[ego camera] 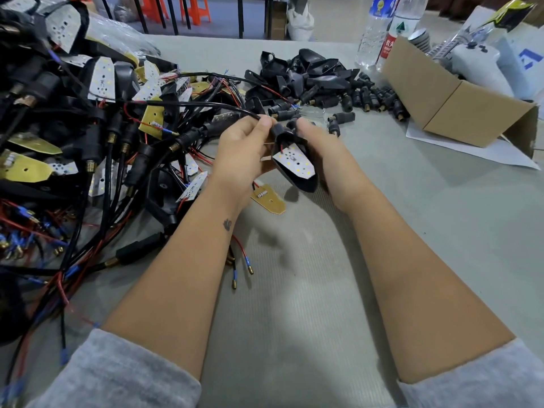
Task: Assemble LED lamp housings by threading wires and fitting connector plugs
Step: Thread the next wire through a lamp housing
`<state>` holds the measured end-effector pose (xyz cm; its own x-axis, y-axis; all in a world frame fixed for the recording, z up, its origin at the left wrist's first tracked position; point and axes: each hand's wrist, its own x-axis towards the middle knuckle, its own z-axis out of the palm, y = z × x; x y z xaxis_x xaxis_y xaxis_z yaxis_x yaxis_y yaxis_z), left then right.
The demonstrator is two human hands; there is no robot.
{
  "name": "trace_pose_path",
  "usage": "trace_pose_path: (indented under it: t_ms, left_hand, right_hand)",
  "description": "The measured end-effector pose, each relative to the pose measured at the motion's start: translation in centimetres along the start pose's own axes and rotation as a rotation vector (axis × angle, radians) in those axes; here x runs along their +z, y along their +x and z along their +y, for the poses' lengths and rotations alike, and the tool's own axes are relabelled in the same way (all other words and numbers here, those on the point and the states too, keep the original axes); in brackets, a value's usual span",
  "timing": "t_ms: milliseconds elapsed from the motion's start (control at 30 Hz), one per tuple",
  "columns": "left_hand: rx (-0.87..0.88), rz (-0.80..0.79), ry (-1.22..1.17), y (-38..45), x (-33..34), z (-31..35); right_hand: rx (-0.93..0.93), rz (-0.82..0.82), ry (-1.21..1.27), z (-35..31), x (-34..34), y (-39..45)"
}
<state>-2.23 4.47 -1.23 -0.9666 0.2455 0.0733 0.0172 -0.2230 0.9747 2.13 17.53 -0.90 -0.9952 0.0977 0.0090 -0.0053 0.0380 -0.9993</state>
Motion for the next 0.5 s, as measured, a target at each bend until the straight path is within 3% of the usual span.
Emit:
trace_pose_path:
  t_ms: [133,233,333,500]
  left_hand:
    - [-0.043,-0.237,0.071,-0.3,0.0,0.1]
    - [-0.074,-0.39,0.201,-0.8,0.4,0.0]
    - [-0.089,-0.471,0.38,-1.2,0.7,0.3]
    - [-0.104,-0.5,0.467,-1.6,0.8,0.9]
  right_hand:
    - [-0.039,0.158,0.107,0.1,-0.3,0.5]
    - [-0.025,0.167,0.122,-0.1,-0.6,0.5]
    - [-0.048,0.178,0.042,0.0,-0.7,0.4]
    - [-0.056,0.114,0.052,-0.1,-0.6,0.0]
